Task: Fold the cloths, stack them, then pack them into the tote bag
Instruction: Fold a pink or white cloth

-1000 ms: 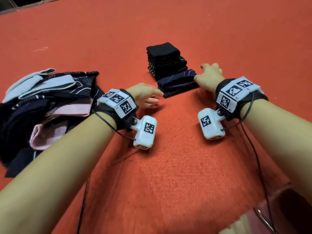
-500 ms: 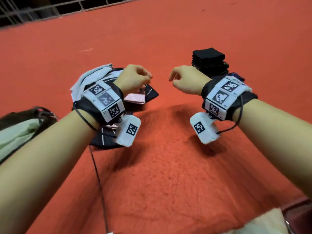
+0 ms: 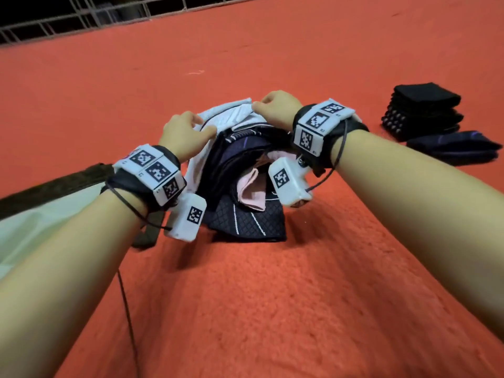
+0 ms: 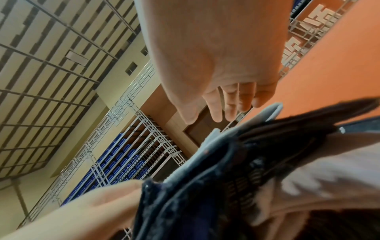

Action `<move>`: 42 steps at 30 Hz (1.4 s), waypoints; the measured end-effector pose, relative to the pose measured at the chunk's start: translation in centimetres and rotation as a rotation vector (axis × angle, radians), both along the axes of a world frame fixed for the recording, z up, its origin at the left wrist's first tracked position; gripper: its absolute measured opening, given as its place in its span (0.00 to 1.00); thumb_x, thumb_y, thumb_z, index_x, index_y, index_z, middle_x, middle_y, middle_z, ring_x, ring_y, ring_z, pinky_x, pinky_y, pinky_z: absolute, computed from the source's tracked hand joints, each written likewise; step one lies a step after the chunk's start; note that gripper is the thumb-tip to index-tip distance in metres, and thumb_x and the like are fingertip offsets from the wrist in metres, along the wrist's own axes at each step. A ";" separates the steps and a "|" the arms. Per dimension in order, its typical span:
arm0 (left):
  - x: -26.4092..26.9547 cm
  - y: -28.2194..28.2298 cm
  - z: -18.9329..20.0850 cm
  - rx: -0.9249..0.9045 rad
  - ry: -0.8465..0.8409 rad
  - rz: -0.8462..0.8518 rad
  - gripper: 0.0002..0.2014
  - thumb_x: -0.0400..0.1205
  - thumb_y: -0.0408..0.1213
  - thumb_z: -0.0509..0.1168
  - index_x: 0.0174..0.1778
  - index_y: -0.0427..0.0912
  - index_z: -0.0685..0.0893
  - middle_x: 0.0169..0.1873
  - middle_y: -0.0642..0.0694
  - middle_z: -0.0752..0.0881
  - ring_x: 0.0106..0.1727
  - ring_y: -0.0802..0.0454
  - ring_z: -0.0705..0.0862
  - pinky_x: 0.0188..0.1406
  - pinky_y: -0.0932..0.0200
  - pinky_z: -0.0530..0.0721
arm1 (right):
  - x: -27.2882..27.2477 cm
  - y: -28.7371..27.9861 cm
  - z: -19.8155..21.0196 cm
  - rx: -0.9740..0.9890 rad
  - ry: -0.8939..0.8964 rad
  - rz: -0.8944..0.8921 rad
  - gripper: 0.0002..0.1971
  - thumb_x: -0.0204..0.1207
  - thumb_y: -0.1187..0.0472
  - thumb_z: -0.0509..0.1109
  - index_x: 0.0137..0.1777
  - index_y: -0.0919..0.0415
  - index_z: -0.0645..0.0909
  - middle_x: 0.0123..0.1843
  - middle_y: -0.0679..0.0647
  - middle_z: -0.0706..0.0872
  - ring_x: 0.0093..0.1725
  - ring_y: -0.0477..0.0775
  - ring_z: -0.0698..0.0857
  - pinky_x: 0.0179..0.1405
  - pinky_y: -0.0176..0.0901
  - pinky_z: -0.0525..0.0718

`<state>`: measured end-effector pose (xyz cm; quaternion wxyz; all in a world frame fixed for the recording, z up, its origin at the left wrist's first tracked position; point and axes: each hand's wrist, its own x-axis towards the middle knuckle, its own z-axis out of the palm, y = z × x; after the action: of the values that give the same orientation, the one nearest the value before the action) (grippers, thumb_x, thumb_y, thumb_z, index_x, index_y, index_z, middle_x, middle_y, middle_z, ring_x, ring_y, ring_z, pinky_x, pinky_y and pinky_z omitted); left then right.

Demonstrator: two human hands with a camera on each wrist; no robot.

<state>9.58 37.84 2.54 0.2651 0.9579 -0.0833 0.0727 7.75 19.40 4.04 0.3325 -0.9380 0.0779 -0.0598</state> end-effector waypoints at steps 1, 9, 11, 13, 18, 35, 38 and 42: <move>0.3 0.5 -0.3 0.019 0.012 -0.001 0.19 0.80 0.47 0.64 0.61 0.38 0.81 0.61 0.38 0.83 0.63 0.41 0.79 0.60 0.52 0.75 | 0.6 0.5 0.0 0.029 0.021 -0.005 0.20 0.82 0.50 0.58 0.40 0.66 0.81 0.45 0.65 0.83 0.51 0.62 0.80 0.43 0.46 0.75; -0.2 2.3 -1.8 0.009 0.077 -0.103 0.22 0.77 0.50 0.70 0.62 0.41 0.80 0.58 0.45 0.83 0.55 0.50 0.80 0.52 0.61 0.73 | 3.5 2.2 0.3 0.076 0.100 -0.068 0.15 0.80 0.55 0.63 0.49 0.69 0.80 0.41 0.57 0.78 0.46 0.56 0.75 0.37 0.42 0.71; -0.4 2.6 -1.8 0.003 0.037 -0.086 0.17 0.76 0.47 0.71 0.56 0.40 0.84 0.53 0.44 0.86 0.51 0.49 0.83 0.49 0.61 0.75 | 3.5 2.4 0.2 0.165 0.064 -0.100 0.15 0.76 0.59 0.66 0.29 0.63 0.70 0.26 0.52 0.71 0.37 0.55 0.70 0.24 0.41 0.65; -0.8 2.8 -1.6 0.024 -0.004 -0.068 0.11 0.77 0.43 0.69 0.45 0.37 0.88 0.39 0.44 0.87 0.41 0.51 0.82 0.42 0.62 0.72 | 3.2 2.3 0.0 0.291 0.004 -0.111 0.18 0.72 0.62 0.68 0.25 0.60 0.64 0.19 0.50 0.69 0.27 0.54 0.66 0.20 0.39 0.61; -2.4 2.5 0.5 -0.016 -0.214 -0.074 0.10 0.79 0.39 0.63 0.39 0.38 0.86 0.35 0.41 0.86 0.40 0.49 0.81 0.38 0.60 0.70 | 0.8 1.1 0.7 0.618 -0.219 -0.158 0.16 0.68 0.63 0.68 0.25 0.55 0.65 0.27 0.51 0.66 0.30 0.52 0.67 0.27 0.38 0.65; -9.3 -7.5 7.9 -0.086 -0.344 -0.418 0.10 0.82 0.41 0.63 0.48 0.42 0.88 0.36 0.52 0.83 0.35 0.61 0.78 0.32 0.69 0.69 | -14.8 -10.8 3.0 0.562 -0.646 -0.059 0.09 0.71 0.54 0.67 0.40 0.49 0.67 0.35 0.44 0.72 0.30 0.33 0.71 0.36 0.28 0.72; -9.9 -10.1 6.5 -0.064 -0.185 -0.501 0.08 0.82 0.40 0.64 0.47 0.43 0.87 0.33 0.51 0.83 0.26 0.71 0.74 0.25 0.78 0.69 | -16.8 -13.6 1.4 0.642 -0.571 -0.094 0.12 0.75 0.61 0.71 0.52 0.55 0.71 0.36 0.48 0.79 0.28 0.34 0.78 0.33 0.31 0.79; -9.4 -12.8 2.0 0.009 -0.029 -0.476 0.10 0.80 0.40 0.67 0.52 0.40 0.87 0.44 0.47 0.87 0.45 0.60 0.84 0.44 0.65 0.77 | -18.1 -16.5 -3.7 0.527 -0.291 -0.363 0.05 0.75 0.63 0.70 0.50 0.60 0.81 0.33 0.49 0.80 0.29 0.41 0.78 0.26 0.34 0.75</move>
<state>0.18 25.00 4.51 0.2691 0.9113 -0.3108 0.0215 -10.31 2.86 0.38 0.5547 -0.7724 0.2080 -0.2290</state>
